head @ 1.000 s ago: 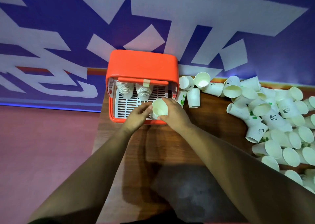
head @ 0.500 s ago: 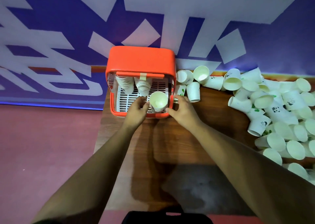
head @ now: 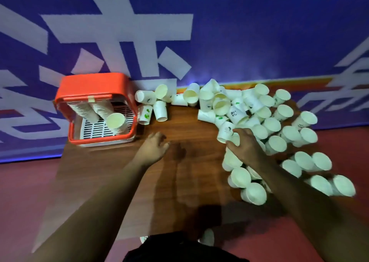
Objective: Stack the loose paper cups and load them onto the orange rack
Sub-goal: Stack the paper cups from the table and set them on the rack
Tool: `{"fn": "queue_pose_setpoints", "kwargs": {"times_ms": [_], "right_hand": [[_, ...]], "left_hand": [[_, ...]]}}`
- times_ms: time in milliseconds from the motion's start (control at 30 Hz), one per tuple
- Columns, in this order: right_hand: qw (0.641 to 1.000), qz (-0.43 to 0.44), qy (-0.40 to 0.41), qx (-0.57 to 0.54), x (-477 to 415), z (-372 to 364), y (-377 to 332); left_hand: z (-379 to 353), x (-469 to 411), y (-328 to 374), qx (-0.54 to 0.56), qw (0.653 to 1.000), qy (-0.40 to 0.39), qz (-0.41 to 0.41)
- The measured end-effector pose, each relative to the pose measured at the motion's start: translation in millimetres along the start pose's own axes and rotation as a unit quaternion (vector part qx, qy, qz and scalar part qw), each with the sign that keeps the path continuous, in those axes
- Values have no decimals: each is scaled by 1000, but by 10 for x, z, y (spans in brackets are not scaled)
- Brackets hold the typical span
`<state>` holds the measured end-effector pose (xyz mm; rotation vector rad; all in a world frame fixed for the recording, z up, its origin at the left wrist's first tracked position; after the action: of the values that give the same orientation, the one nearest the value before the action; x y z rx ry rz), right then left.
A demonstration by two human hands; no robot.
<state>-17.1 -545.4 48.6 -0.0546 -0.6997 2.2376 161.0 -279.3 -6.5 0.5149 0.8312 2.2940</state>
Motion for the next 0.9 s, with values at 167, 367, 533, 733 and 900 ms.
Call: {"fn": "queue_pose_setpoints", "kwargs": {"times_ms": [167,367,533,733,900], "right_hand": [[998,-60,12,14,196,586,1061],[998,-66,-13,15,688,561,1824],[996,-71,-46,25,995,106,2003],[992,-63,-81,68,1143,-339,2004],[991,-17,-79,107,1110,-526,2033]], "left_hand": [[-985,-71,1190,13,997,-59,-55],[-2048,66,1944,-30,979,-161,-123],[-2482,173,1955,-116,965,-187,-143],[-2661,183,1819,-182,955,-172,-160],[-2659,221,1883,-211,946,-154,-194]]}}
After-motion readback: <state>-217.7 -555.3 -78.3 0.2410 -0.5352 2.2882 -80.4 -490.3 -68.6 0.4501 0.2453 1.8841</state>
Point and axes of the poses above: each hand's wrist, its own x-axis away from the middle knuckle, its own z-axis out of the back of the hand, y = z × x, the point moved 10 cm from there along -x, towards the middle knuckle, and after that the axes turned 9 degrees about -z, right-handed, at the moved point
